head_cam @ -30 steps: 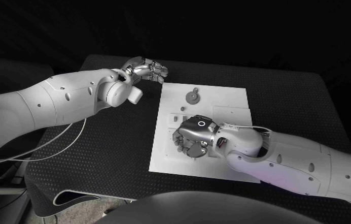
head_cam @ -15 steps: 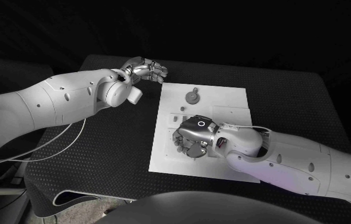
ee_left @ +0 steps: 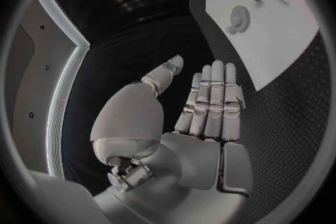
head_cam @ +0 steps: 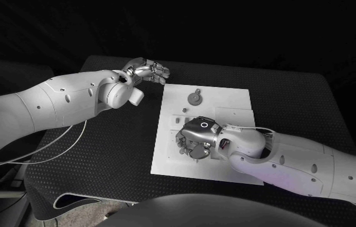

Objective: Assemble the parts on the task board

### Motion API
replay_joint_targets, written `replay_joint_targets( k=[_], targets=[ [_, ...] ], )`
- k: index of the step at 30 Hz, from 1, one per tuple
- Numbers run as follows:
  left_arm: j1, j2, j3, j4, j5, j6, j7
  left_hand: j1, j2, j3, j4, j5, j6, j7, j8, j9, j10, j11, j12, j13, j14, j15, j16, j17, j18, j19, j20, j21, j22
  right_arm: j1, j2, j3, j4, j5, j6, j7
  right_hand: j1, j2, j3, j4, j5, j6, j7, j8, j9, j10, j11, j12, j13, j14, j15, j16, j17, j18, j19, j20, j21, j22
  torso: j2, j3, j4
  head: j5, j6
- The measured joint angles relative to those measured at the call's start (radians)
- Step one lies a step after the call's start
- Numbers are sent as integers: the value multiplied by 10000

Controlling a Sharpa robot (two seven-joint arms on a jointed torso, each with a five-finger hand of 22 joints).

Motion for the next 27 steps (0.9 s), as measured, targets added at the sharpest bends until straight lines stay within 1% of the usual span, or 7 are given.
replay_joint_targets(
  k=[7,14,20,23,27],
  targets=[
    [0,2,0,0,0,3,-2,0,0,0,0,0,0,0,0,0,0,0,0,1,0,0,-40,2,1,0,0,0,0,-2,76,-4,-80,-19,83,0,0,0,17,18,-3,0,0,0,6,-14,-15,0,0,1,0,0,0,0,0,0,0,-1,0,-3,0,4,0],
    [0,9,0,-3,0,6,-4,0,0,0,0,0,0,0,0,0,0,0,0,1,0,0,-40,13,0,0,0,0,1,33,204,-82,-165,15,140,25,0,0,5,31,-9,0,0,0,25,-15,-15,34,4,4,2,0,-1,0,0,0,0,-1,-1,-7,3,0,0],
    [0,6,0,-4,0,8,-6,0,0,0,0,0,0,0,0,0,0,0,0,1,0,0,-40,24,0,0,0,0,-3,39,203,-114,-182,128,119,73,0,0,5,31,-28,0,0,-1,37,-15,-16,57,7,8,4,0,-1,0,0,0,0,-1,-2,-7,5,-12,0],
    [0,6,0,-4,0,9,-7,0,0,0,0,0,0,0,0,0,0,0,36,1,0,0,-40,24,0,0,0,0,-8,42,201,-122,-207,216,98,103,0,0,5,31,4,-56,55,-31,45,-15,-16,57,8,16,9,0,-2,0,0,0,0,-1,-2,-7,0,-13,0],
    [0,10,0,-6,0,12,-8,0,0,0,0,0,0,0,0,0,0,-1,36,1,0,0,-40,31,0,0,0,0,-7,42,194,-126,-227,341,79,138,0,0,-137,86,7,-209,200,-154,16,-49,-50,17,8,3,-5,0,-2,1,0,0,0,-2,-2,-7,-1,-17,0]
  ],
)
